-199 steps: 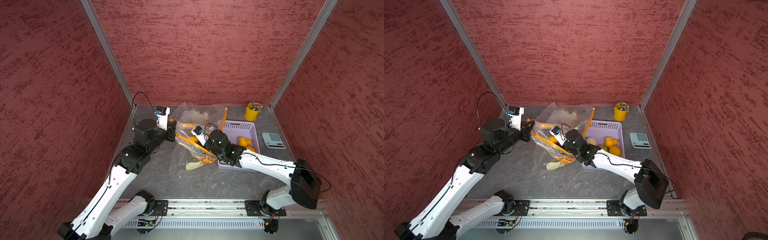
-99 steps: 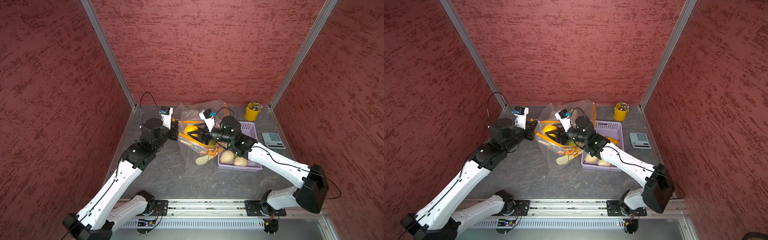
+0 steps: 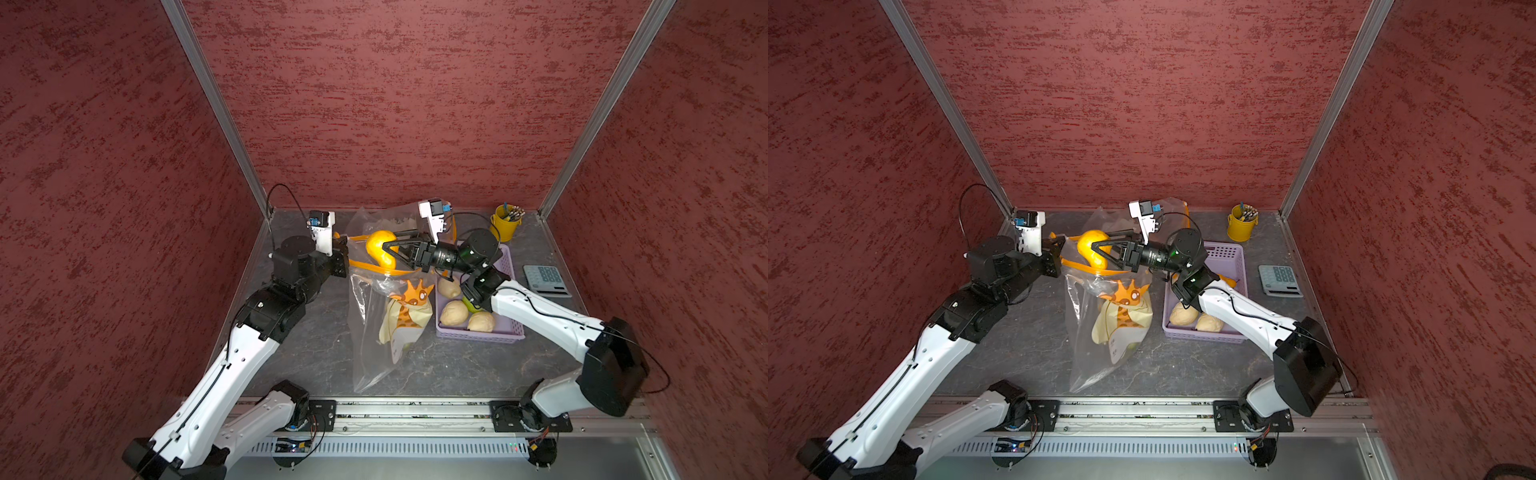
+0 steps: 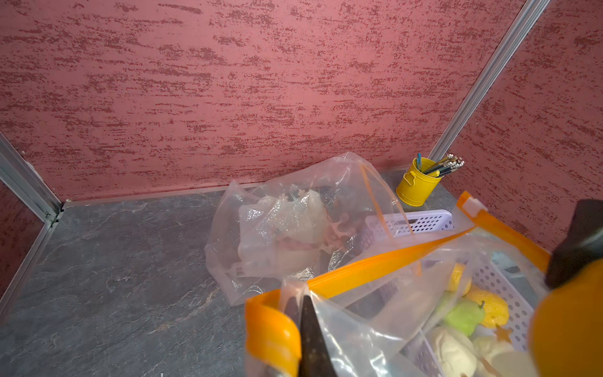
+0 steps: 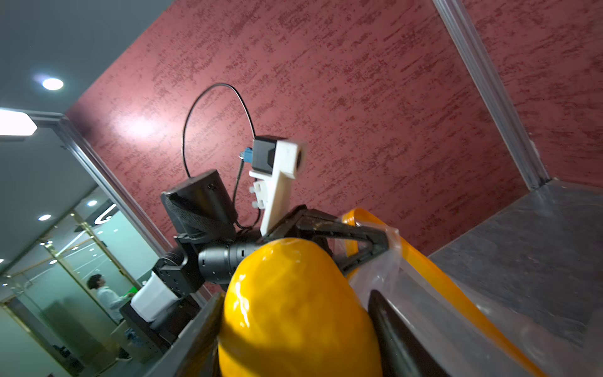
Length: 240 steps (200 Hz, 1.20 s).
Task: Open the zip-top bag and take out the pear
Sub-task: Pick up the pear from the zipper food storage bag, then place the pear in the basket.
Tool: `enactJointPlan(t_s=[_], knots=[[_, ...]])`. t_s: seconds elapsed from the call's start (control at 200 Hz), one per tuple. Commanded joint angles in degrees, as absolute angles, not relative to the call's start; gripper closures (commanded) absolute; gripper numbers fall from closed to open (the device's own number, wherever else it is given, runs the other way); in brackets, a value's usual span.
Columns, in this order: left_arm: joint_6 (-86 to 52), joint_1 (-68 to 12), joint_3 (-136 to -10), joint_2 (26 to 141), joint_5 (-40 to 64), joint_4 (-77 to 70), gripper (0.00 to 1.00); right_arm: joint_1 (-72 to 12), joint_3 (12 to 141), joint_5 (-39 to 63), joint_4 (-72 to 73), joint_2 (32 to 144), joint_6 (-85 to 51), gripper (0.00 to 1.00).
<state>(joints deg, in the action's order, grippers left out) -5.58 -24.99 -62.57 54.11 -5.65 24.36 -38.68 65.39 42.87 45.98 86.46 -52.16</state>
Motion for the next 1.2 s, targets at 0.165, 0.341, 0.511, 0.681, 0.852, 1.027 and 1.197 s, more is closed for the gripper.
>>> enactJointPlan(t_s=[0.165, 0.341, 0.511, 0.681, 0.852, 1.027, 1.197], knots=[[-6.31, -23.91, -61.28, 56.06, -9.02, 21.62, 1.00, -37.49, 72.84, 42.65, 72.08, 90.19, -74.38, 0.73], [-5.08, -22.98, -62.85, 57.68, -10.06, 20.79, 1.00, -35.75, 70.09, 37.24, 63.68, 86.05, -59.11, 0.73], [-4.53, -18.57, -68.99, 61.37, -7.36, 21.01, 1.00, -34.41, 72.29, 27.46, 28.28, 75.52, -38.28, 0.74], [-3.31, -18.67, -73.20, 61.19, -1.97, 21.61, 1.00, -34.07, 69.30, 2.84, -5.70, 64.07, -26.03, 0.73], [-2.83, -19.66, -71.92, 59.98, 1.56, 22.29, 1.00, -32.95, 61.06, -8.77, -20.01, 58.98, -27.25, 0.73], [-3.17, -23.39, -67.18, 57.33, -0.73, 19.76, 1.00, -28.90, 51.32, -13.07, -24.71, 61.55, -34.32, 0.73], [-3.58, -27.38, -64.91, 55.20, -2.91, 19.68, 1.00, -24.41, 44.85, -11.98, -23.51, 63.60, -38.72, 0.71]])
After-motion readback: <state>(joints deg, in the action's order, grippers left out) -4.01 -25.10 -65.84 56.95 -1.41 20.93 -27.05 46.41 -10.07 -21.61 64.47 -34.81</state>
